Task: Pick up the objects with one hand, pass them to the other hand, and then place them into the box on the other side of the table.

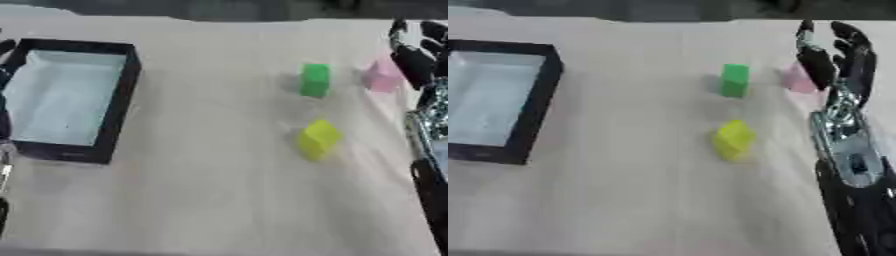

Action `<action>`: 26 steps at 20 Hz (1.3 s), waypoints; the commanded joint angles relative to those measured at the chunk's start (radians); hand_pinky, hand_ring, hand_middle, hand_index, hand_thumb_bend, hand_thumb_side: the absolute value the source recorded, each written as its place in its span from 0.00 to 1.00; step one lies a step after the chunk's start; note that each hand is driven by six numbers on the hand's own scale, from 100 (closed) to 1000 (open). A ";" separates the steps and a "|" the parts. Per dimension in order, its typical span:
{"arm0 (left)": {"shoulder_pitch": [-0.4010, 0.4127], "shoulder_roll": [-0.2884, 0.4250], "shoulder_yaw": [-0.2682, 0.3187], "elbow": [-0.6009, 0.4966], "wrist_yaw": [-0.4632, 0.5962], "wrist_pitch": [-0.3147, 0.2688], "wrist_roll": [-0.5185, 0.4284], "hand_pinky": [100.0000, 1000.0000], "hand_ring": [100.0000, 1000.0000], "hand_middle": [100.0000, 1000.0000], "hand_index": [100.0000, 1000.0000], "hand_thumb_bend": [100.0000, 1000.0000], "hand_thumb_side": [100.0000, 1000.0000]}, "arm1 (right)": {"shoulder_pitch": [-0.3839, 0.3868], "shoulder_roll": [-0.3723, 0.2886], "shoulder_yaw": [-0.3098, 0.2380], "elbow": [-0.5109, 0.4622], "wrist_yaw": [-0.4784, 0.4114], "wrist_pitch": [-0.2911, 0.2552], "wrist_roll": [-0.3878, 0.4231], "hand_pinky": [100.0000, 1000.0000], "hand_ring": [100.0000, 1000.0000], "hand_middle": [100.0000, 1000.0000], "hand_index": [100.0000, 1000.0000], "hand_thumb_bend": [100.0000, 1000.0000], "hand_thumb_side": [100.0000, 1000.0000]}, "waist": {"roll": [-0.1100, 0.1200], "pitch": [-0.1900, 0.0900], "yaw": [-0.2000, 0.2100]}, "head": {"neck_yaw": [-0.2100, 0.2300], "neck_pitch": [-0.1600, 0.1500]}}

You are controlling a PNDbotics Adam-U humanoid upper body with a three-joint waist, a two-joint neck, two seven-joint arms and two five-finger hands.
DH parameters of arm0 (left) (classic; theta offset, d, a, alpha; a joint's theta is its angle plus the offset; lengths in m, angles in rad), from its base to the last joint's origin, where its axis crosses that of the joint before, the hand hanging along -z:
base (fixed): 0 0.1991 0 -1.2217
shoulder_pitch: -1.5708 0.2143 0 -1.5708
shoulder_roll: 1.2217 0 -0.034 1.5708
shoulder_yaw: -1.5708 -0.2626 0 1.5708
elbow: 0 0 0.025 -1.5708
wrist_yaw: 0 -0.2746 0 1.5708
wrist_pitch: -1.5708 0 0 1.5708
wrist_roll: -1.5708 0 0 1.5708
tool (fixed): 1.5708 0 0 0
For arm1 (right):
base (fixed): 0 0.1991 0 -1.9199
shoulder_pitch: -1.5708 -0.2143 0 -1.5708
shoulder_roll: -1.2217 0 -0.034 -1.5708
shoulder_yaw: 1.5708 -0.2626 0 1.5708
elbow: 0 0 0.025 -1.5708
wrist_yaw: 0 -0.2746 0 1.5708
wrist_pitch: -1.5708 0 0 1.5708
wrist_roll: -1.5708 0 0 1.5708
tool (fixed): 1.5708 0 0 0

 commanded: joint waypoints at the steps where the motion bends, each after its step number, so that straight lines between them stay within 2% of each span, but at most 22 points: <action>1: -0.011 0.014 0.007 -0.022 -0.001 -0.002 0.005 0.71 0.75 0.75 0.88 0.21 0.68 | -0.011 -0.028 -0.009 -0.023 -0.001 -0.001 0.001 0.89 0.88 0.78 0.74 0.30 0.29 | 0.002 -0.007 0.000 | 0.000 -0.009; 10: -0.010 0.015 0.007 -0.021 0.000 -0.001 0.012 0.71 0.75 0.75 0.88 0.21 0.67 | -0.013 -0.027 -0.009 -0.025 0.002 -0.001 0.003 0.89 0.88 0.79 0.74 0.30 0.28 | 0.003 -0.007 0.000 | -0.003 -0.007; 14: -0.009 0.013 0.009 -0.019 0.002 -0.002 0.015 0.71 0.75 0.75 0.88 0.21 0.67 | -0.046 -0.038 -0.014 -0.019 0.034 0.014 0.012 0.90 0.89 0.80 0.75 0.33 0.26 | 0.003 -0.008 0.006 | -0.003 -0.008; 19: -0.002 0.023 0.009 -0.017 0.000 -0.002 0.015 0.71 0.75 0.75 0.88 0.21 0.67 | -0.170 -0.141 0.035 0.099 0.093 0.093 0.087 0.91 0.92 0.84 0.79 0.37 0.24 | -0.008 -0.021 0.005 | -0.022 -0.008; 20: 0.000 0.025 0.008 -0.016 -0.001 -0.002 0.015 0.71 0.75 0.75 0.88 0.21 0.66 | -0.199 -0.167 0.052 0.127 0.093 0.111 0.104 0.91 0.92 0.84 0.79 0.34 0.30 | -0.010 -0.022 0.004 | -0.026 -0.007; 21: 0.002 0.027 0.007 -0.016 -0.001 -0.001 0.014 0.71 0.75 0.75 0.88 0.21 0.67 | -0.228 -0.196 0.069 0.156 0.088 0.129 0.122 0.91 0.93 0.85 0.79 0.39 0.22 | -0.012 -0.023 0.004 | -0.030 -0.007; 26: 0.004 0.033 0.007 -0.016 -0.004 0.001 0.013 0.71 0.75 0.74 0.88 0.21 0.67 | -0.359 -0.293 0.165 0.290 0.027 0.211 0.204 0.93 0.94 0.88 0.81 0.41 0.17 | -0.019 -0.024 0.007 | -0.052 -0.011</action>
